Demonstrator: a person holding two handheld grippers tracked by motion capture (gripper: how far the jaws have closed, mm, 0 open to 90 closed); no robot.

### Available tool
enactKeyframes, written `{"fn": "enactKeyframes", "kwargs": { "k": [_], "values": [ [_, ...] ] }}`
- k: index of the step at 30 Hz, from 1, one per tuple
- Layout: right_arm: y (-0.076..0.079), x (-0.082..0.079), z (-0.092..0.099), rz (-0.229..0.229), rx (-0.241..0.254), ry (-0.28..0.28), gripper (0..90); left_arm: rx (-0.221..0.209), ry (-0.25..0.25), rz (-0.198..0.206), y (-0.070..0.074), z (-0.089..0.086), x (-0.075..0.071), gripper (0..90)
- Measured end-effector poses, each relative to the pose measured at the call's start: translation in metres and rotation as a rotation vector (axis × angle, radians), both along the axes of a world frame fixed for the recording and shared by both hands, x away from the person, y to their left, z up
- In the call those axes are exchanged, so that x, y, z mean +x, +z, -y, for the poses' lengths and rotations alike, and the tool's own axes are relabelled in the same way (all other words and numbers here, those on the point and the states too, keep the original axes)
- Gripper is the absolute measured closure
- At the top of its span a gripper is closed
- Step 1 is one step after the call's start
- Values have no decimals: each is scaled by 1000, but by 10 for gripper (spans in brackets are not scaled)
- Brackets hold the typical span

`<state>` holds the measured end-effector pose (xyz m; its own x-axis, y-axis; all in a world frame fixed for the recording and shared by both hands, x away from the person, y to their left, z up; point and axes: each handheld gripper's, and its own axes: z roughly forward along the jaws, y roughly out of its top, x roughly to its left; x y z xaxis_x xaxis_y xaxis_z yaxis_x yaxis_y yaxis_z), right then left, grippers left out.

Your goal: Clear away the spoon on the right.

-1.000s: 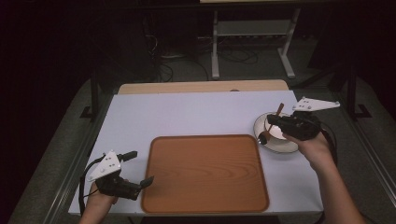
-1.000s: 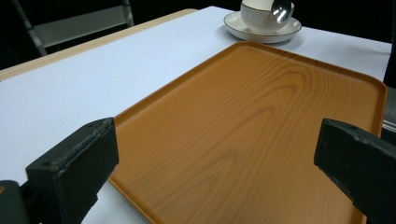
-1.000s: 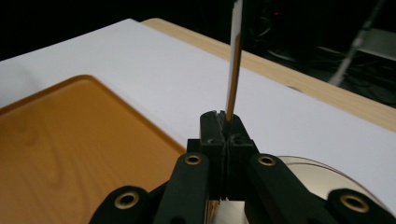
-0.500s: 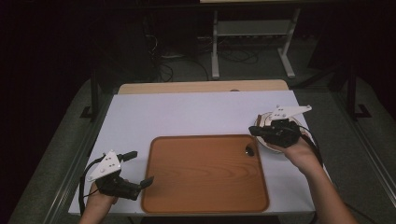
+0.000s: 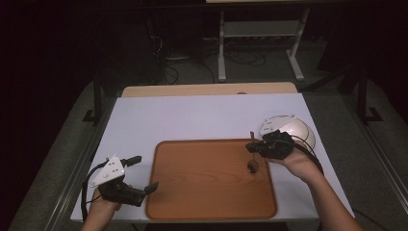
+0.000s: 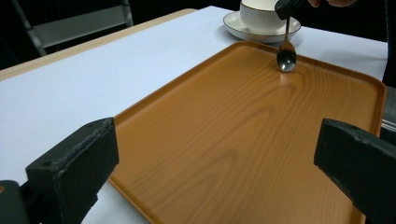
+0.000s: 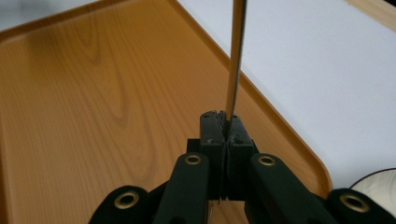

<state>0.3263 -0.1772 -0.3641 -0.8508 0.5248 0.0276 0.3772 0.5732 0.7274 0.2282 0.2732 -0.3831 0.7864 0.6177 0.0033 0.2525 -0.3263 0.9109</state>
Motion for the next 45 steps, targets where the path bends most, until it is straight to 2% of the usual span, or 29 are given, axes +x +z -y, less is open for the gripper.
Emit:
{"fn": "enactKeyframes", "kwargs": {
  "k": [8, 13, 20, 29, 45],
  "values": [
    [-5, 2, -9, -7, 5, 10, 880, 0, 0, -2, 0, 1, 0, 0],
    [-10, 2, -18, -11, -11, 32, 877, 1, -1, -2, 0, 1, 0, 0],
    [-19, 1, -33, -18, -68, 68, 875, 2, -1, -3, 0, 0, 0, 0],
    [-28, -1, -44, -35, -107, 100, 871, 2, -2, -3, -1, 1, 0, 0],
    [-51, -5, -63, -101, -205, 176, 833, 1, -1, -3, -1, 1, 0, 0]
  ]
}}
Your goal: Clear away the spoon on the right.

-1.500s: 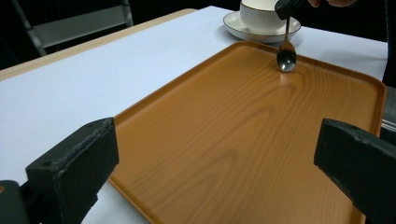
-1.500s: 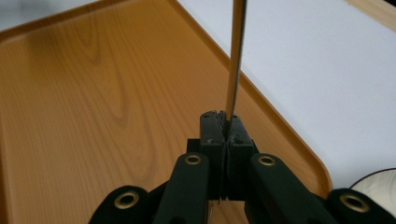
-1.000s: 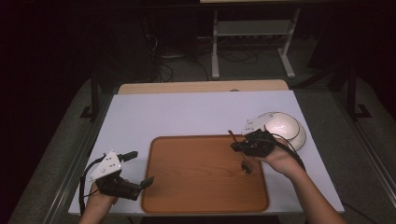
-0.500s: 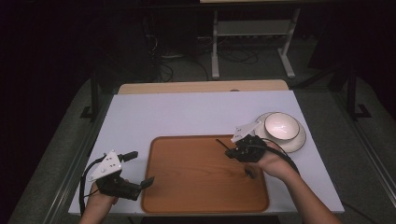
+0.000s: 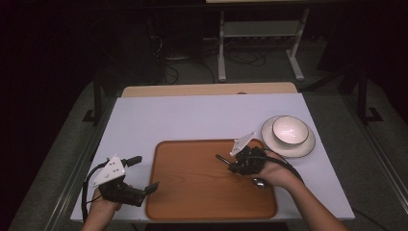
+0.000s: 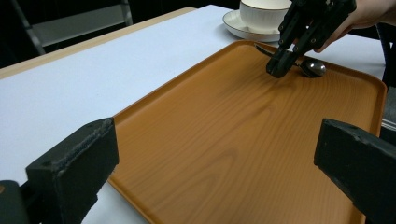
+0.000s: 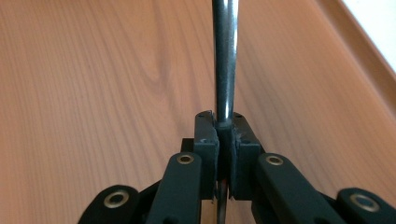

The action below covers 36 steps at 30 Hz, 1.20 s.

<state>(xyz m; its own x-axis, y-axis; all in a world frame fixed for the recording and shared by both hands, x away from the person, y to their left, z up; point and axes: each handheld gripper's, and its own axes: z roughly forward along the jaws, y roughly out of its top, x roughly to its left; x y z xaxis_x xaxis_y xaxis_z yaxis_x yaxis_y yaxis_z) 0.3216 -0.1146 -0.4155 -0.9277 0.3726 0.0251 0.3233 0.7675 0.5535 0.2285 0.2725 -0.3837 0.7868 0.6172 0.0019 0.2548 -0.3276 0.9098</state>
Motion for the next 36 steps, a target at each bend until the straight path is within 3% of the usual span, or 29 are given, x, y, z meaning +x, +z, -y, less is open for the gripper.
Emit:
{"fn": "enactKeyframes", "kwargs": {
  "k": [13, 19, 24, 27, 36],
  "values": [
    [-5, -1, -1, -14, -13, 3, 753, 2, 2, 0, 0, 0, 0, 0],
    [-4, 0, 2, -7, 16, -15, 512, -5, 8, -1, 0, 0, 1, 0],
    [-1, 0, 6, 8, 98, -62, 272, -6, 11, 0, 0, 0, 2, 0],
    [-2, 1, 8, 50, 130, -80, 161, -4, 8, 0, 0, 0, 2, 0],
    [-2, 0, 7, 111, 166, -106, 111, -2, 4, 0, 0, -1, 0, 0]
  ]
}}
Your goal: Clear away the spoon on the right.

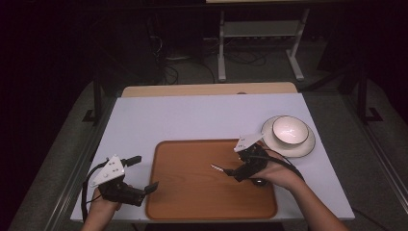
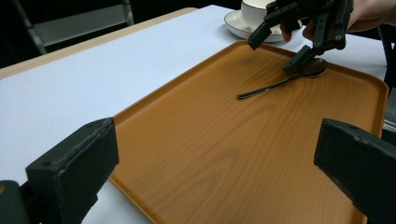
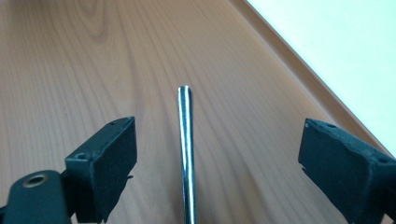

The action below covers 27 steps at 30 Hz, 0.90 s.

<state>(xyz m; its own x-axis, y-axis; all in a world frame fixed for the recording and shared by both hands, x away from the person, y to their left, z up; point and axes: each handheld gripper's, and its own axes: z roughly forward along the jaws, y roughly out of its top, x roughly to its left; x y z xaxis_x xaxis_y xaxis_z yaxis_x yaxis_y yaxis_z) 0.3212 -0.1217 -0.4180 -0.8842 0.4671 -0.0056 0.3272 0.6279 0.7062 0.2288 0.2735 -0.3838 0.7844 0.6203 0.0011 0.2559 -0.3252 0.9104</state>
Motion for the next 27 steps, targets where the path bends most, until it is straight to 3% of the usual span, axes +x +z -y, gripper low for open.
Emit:
{"fn": "enactKeyframes", "kwargs": {
  "k": [6, 17, 27],
  "values": [
    [7, -4, 4, 48, 43, -26, 98, 3, -4, 3, 0, 0, -1, 0],
    [25, -15, 34, 137, 195, -112, 92, 2, 2, 5, 1, 0, -2, 0],
    [32, -33, 57, 191, 261, -155, 89, -3, -1, 14, 2, -1, -3, 0]
  ]
}}
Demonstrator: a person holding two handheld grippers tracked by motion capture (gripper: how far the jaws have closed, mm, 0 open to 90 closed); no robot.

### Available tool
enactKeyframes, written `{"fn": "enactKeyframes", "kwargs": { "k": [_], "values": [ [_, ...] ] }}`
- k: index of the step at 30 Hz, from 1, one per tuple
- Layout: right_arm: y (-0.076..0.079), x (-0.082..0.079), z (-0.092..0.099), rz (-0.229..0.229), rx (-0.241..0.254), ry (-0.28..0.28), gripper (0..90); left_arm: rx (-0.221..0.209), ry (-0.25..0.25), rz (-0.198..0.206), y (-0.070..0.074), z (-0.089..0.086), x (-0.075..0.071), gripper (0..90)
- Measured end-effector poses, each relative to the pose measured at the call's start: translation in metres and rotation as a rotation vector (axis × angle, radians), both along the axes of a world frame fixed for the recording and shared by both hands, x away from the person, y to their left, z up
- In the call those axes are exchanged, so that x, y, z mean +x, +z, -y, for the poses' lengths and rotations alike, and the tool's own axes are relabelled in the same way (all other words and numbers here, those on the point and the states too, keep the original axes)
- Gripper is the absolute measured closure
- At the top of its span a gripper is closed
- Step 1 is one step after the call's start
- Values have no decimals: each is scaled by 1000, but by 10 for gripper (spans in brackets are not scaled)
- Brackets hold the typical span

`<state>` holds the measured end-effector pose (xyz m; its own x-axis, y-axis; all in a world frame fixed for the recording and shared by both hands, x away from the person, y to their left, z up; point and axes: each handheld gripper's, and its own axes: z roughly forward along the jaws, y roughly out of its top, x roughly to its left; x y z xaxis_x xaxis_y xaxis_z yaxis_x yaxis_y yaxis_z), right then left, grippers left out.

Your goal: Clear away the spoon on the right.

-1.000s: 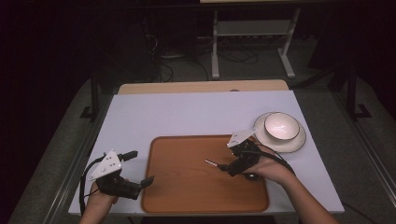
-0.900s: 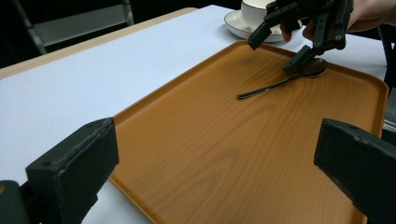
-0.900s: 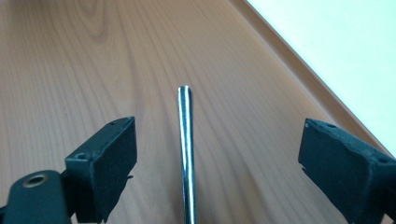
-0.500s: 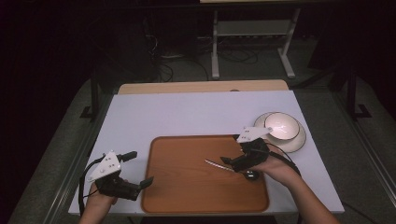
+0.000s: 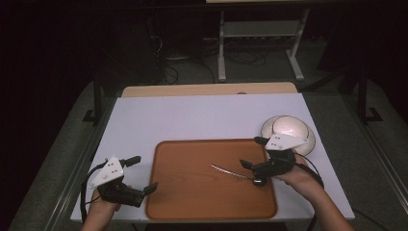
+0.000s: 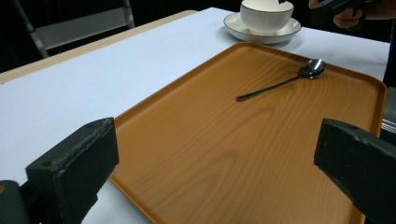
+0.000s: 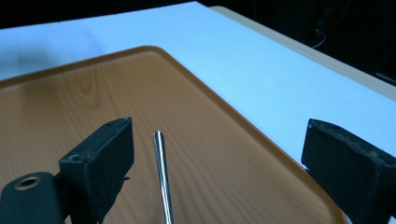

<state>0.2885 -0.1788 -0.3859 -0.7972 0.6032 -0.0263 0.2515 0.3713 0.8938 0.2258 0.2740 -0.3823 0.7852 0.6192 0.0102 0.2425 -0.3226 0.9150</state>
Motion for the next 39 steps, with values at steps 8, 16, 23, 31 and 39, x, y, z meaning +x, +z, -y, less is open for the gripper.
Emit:
{"fn": "enactKeyframes", "kwargs": {
  "k": [8, 16, 23, 31, 39],
  "values": [
    [5, -13, 19, 47, 77, -28, 92, -3, 1, 1, 0, 0, 0, 0],
    [6, -19, 29, 60, 105, -52, 92, -3, 3, 4, 0, -1, -1, 0],
    [1, -25, 42, 49, 107, -77, 92, -5, 7, 11, 1, -2, -1, 0],
    [-4, -33, 57, 44, 114, -109, 92, -5, 8, 14, 1, -3, -2, 0],
    [-6, -33, 59, 42, 112, -117, 92, 0, 7, 14, 1, -2, -2, 0]
  ]
}}
